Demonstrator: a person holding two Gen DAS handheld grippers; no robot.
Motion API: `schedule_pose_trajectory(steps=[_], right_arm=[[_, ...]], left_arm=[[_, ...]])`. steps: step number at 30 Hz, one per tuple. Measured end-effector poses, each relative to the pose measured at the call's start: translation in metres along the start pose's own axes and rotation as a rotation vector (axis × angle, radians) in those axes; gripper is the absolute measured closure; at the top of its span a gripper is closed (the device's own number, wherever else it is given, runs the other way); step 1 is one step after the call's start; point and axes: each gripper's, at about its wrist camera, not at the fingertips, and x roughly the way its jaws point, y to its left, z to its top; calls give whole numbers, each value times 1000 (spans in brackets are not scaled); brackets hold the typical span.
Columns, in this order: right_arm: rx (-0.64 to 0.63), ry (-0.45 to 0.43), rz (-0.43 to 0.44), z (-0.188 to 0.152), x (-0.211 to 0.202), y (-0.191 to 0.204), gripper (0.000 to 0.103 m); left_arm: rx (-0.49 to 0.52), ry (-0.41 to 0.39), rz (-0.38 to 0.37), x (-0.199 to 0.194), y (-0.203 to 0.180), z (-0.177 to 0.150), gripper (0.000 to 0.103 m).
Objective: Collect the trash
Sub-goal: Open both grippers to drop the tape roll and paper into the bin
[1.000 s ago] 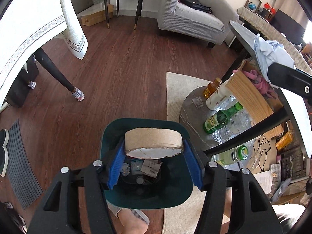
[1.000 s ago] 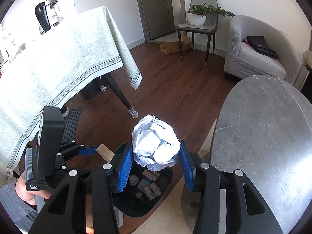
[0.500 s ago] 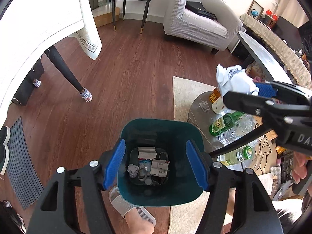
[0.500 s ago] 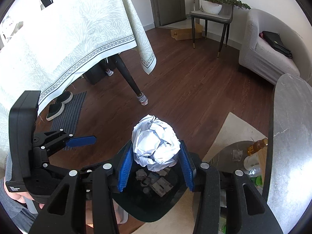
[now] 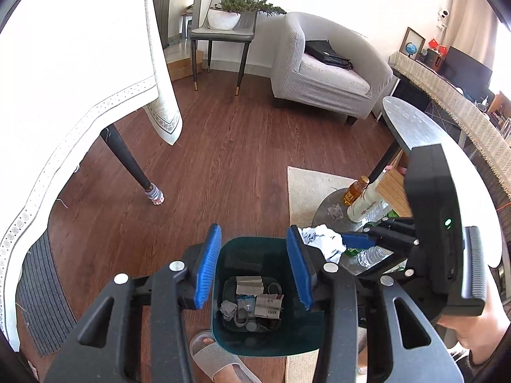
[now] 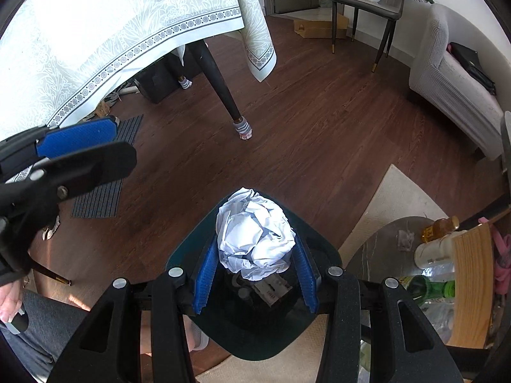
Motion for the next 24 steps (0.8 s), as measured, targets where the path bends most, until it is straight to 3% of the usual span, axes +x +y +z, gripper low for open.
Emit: schedule_pose_trajectory(steps=[14, 16, 18, 20, 24], right_arm=[[-18, 115, 1, -19, 37, 10, 54], [-21, 132, 2, -23, 42, 12, 51], [-28, 148, -6, -26, 46, 12, 39], [-39, 164, -22, -29, 48, 13, 35], [-42, 174, -27, -35, 47, 10, 35]], left_arm=[[0, -54, -22, -14, -15, 15, 74], [-1, -62, -25, -16, -17, 17, 74], [-3, -70, -28, -18, -18, 18, 74], [-6, -77, -31, -20, -20, 20, 74], [-11, -90, -38, -23, -23, 25, 74]])
